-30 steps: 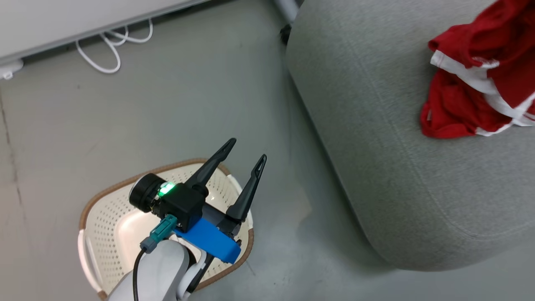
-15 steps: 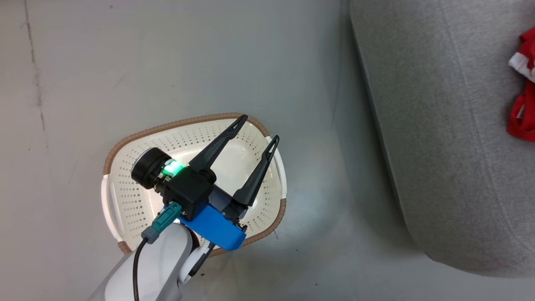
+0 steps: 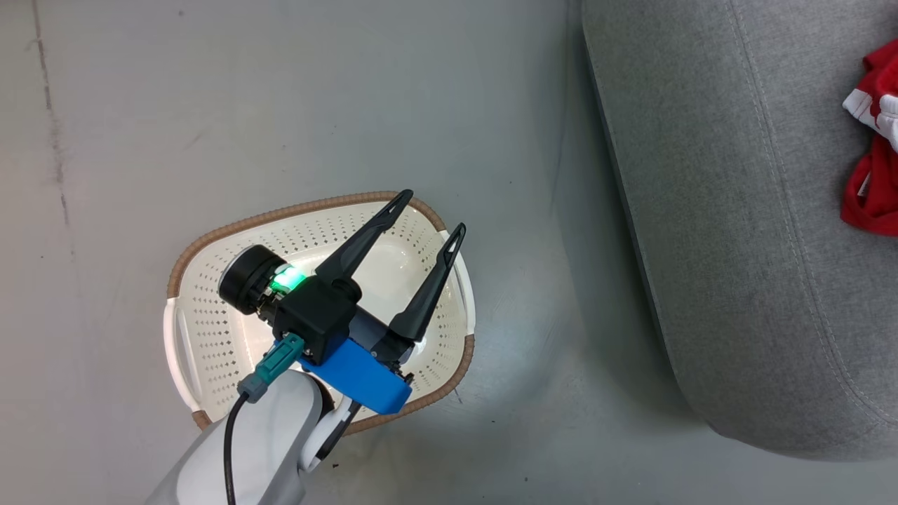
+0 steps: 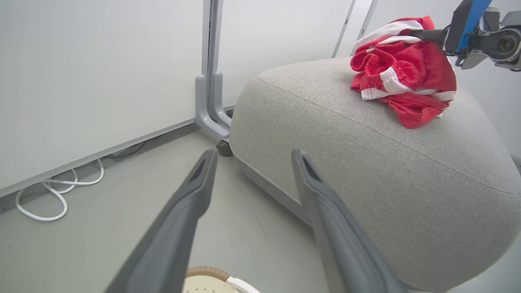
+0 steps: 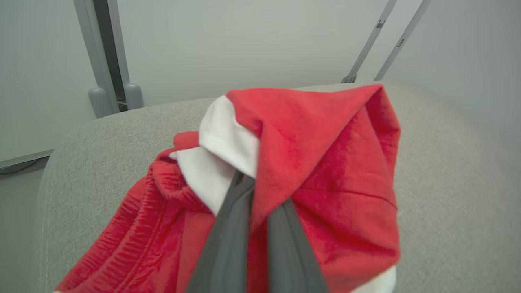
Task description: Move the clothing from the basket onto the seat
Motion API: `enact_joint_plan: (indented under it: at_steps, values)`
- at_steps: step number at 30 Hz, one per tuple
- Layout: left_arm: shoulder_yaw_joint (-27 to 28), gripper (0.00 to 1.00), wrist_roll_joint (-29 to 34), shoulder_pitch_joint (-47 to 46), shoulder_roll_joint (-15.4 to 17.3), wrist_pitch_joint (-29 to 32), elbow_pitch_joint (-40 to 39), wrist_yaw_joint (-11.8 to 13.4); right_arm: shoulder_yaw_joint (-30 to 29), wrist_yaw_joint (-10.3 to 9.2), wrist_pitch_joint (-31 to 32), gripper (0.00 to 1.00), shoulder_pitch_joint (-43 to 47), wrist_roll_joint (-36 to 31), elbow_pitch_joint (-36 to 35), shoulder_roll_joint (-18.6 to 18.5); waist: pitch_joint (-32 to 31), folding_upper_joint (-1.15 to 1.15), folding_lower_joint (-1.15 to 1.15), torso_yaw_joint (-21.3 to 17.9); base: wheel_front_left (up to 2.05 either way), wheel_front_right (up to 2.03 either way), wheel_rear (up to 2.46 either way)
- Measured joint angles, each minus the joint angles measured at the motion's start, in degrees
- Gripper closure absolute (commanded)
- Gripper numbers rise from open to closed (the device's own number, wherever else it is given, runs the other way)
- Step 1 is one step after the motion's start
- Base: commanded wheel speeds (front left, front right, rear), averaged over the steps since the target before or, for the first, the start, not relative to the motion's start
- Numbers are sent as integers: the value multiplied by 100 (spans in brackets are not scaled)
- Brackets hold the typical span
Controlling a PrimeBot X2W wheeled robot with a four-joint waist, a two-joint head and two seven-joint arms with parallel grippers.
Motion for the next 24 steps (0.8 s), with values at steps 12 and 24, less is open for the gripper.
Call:
enact_joint_plan:
  at_steps: [12, 24]
  values:
    - [38, 0, -122, 105, -108, 0, 115, 0, 229, 0, -200, 0, 256, 80, 133, 100, -420, 0, 0, -26, 0, 0, 0]
    - [495, 0, -260, 769, -353, 0, 330, 0, 1048, 0, -249, 0, 1305, 457, -493, 175, -1329, 0, -1, 107, 0, 0, 0]
